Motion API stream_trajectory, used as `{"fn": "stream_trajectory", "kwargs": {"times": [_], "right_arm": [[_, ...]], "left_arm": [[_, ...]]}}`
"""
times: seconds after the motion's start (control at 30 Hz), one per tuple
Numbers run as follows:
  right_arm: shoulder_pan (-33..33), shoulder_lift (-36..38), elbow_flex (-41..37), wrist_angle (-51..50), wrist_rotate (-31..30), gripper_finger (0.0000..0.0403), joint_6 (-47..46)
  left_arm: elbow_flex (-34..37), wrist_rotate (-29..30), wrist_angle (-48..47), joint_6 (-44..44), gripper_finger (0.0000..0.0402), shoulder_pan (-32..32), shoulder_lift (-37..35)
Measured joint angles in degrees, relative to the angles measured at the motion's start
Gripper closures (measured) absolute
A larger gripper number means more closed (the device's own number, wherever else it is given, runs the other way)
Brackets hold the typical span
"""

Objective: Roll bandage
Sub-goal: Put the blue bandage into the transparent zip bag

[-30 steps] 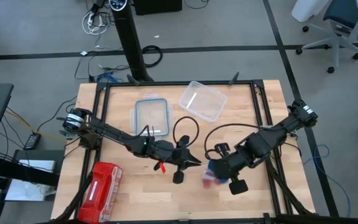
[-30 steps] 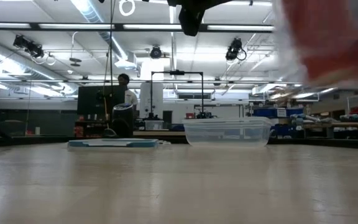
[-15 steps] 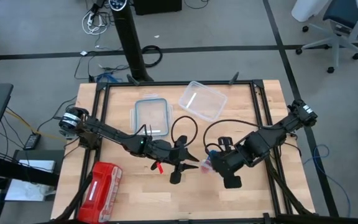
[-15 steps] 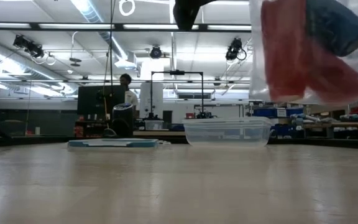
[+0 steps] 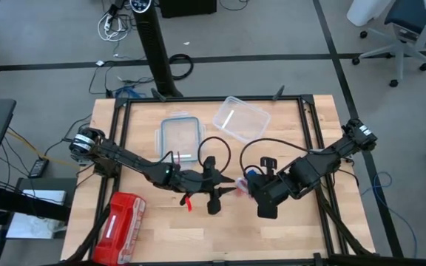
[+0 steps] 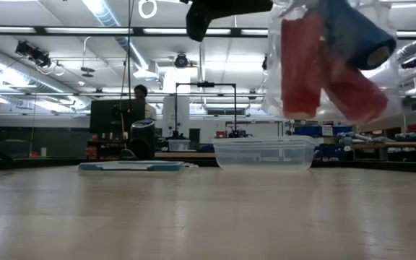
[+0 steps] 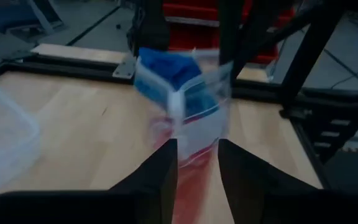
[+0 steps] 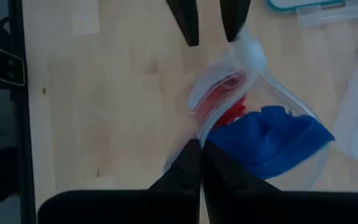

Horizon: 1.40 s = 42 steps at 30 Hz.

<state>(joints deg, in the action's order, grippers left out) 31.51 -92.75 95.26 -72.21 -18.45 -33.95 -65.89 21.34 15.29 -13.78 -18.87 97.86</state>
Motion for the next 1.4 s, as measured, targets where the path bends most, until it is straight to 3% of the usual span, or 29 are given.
{"fn": "stream_trajectory", "kwargs": {"times": [0.6, 0.73, 0.9, 1.2, 1.4], "right_arm": [[-0.5, 0.0, -0.7, 4.3, -1.6, 0.0401, 1.2], [-0.3, 0.0, -0.7, 6.3, -0.7, 0.0401, 3.3], [0.3, 0.0, -0.7, 8.0, -0.2, 0.0391, 5.9], [0.4, 0.0, -0.7, 8.6, 0.2, 0.0341, 7.7], [0.4, 0.0, -0.7, 8.5, 0.2, 0.0358, 8.1]], "left_arm": [[0.0, 7.2, -0.5, 0.3, 0.0284, 0.0, 0.0], [0.0, 9.5, 0.7, 4.1, 0.0313, 0.0, 0.0], [0.0, 9.5, 1.7, 7.3, 0.0392, -0.1, 0.1], [0.0, 9.6, 3.7, 8.9, 0.0400, 0.0, 0.1], [0.0, 9.6, 3.7, 9.0, 0.0401, 0.0, 0.1]]}}
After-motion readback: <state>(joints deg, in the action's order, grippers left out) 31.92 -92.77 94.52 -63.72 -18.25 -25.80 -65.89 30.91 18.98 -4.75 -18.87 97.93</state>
